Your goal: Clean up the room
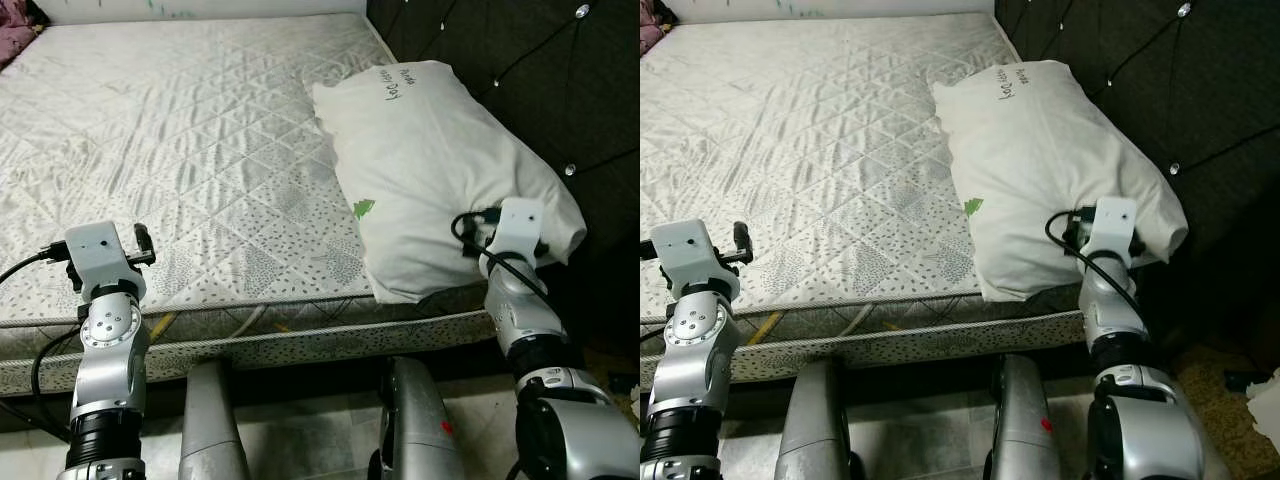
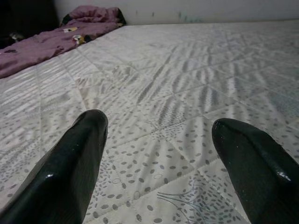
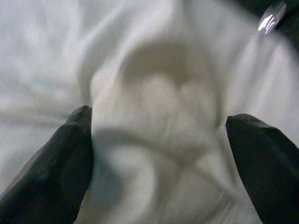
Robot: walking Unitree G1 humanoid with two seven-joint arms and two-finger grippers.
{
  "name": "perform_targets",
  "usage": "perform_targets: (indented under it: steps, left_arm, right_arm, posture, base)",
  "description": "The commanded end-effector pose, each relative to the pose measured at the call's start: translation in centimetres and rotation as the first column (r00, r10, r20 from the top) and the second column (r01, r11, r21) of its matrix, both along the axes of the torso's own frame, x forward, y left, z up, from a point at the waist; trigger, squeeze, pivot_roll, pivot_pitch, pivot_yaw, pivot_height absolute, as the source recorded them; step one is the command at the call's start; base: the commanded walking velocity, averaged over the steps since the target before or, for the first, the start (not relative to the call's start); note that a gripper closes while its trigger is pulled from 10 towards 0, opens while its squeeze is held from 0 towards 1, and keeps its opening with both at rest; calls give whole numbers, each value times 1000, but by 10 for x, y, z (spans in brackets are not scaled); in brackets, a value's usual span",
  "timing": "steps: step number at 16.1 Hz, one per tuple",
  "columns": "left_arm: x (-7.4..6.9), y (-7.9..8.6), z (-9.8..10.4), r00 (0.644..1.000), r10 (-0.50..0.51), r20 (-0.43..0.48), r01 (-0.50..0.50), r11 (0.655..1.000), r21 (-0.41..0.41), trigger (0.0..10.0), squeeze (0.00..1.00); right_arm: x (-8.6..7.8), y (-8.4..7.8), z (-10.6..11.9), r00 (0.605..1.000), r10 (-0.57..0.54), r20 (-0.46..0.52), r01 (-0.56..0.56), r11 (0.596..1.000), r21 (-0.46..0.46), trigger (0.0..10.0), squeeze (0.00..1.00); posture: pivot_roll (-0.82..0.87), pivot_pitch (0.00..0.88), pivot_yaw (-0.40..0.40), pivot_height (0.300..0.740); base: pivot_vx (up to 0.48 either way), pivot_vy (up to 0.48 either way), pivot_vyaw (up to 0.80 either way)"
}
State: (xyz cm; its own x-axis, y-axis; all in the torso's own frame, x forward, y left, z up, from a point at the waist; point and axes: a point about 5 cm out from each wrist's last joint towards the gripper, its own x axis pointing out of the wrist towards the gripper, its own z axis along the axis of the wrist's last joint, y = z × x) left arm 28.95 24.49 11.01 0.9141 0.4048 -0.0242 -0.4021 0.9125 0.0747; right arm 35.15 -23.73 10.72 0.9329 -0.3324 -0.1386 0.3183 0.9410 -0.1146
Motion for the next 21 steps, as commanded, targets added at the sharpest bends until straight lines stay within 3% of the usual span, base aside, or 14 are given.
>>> perform_targets:
  steps: [1, 3, 4, 6, 7, 9, 11, 12, 14, 15, 21]
  left_arm:
    - [3, 3, 6, 1000, 8, 25, -8, 1000, 8, 10000, 0]
    - [4, 4, 13, 998, 13, 65, -15, 1000, 28, 10000, 0]
    - [5, 3, 20, 995, 11, 103, -16, 999, 40, 10000, 0]
    - [5, -1, 23, 992, 8, 125, -12, 999, 33, 10000, 0]
    - [5, -5, 24, 991, -1, 131, -4, 999, 35, 10000, 0]
    - [2, -13, 24, 987, -32, 157, 28, 999, 23, 10000, 0]
    - [-1, -17, 23, 983, -52, 178, 52, 999, 6, 10000, 0]
    - [-6, -23, 19, 983, -67, 173, 71, 997, -19, 10000, 0]
    - [-9, -26, 16, 984, -74, 164, 80, 996, -30, 10000, 0]
    - [-9, -28, 16, 984, -77, 158, 82, 996, -24, 10000, 0]
    - [-13, -21, 15, 988, -71, 140, 74, 997, -14, 10000, 0]
  right_arm:
    - [2, -3, 13, 997, -30, 67, 30, 1000, 5, 10000, 1000]
    - [6, 10, 36, 979, 28, 202, -28, 1000, -2, 10000, 1000]
    - [5, 27, 56, 942, 110, 316, -93, 993, -68, 10000, 1000]
    - [-1, 44, 69, 903, 176, 392, -137, 983, -126, 10000, 1000]
    - [-4, 53, 68, 889, 216, 403, -177, 975, -133, 10000, 1000]
    - [-10, 74, 49, 876, 303, 375, -312, 949, -38, 10000, 1000]
    - [-18, 86, 39, 859, 367, 357, -393, 920, 0, 10000, 1000]
    - [-26, 97, 33, 826, 436, 356, -475, 880, 25, 10000, 1000]
    - [-28, 98, 34, 816, 455, 356, -502, 864, 46, 10000, 1000]
    - [-29, 99, 35, 818, 457, 349, -503, 863, 51, 10000, 0]
    - [-30, 109, 41, 799, 480, 363, -531, 846, 49, 10000, 0]
  posture:
    - [-56, 0, 8, 512]
    - [-57, 0, 5, 512]
    - [-61, 0, 4, 512]
    - [-65, 0, 7, 512]
    - [-64, 0, 7, 512]
    - [-60, 0, 1, 512]
    - [-60, 0, 0, 512]
    - [-64, 0, 3, 512]
    - [-72, 0, 6, 512]
    - [-68, 0, 1, 512]
    - [-59, 0, -6, 531]
  base:
    - [0, 0, 0]
    - [0, 0, 0]
    - [0, 0, 0]
    - [0, 0, 0]
    - [0, 0, 0]
    - [0, 0, 0]
    - [0, 0, 0]
    - [0, 0, 0]
    - [0, 0, 0]
    - [0, 0, 0]
    - [0, 0, 0]
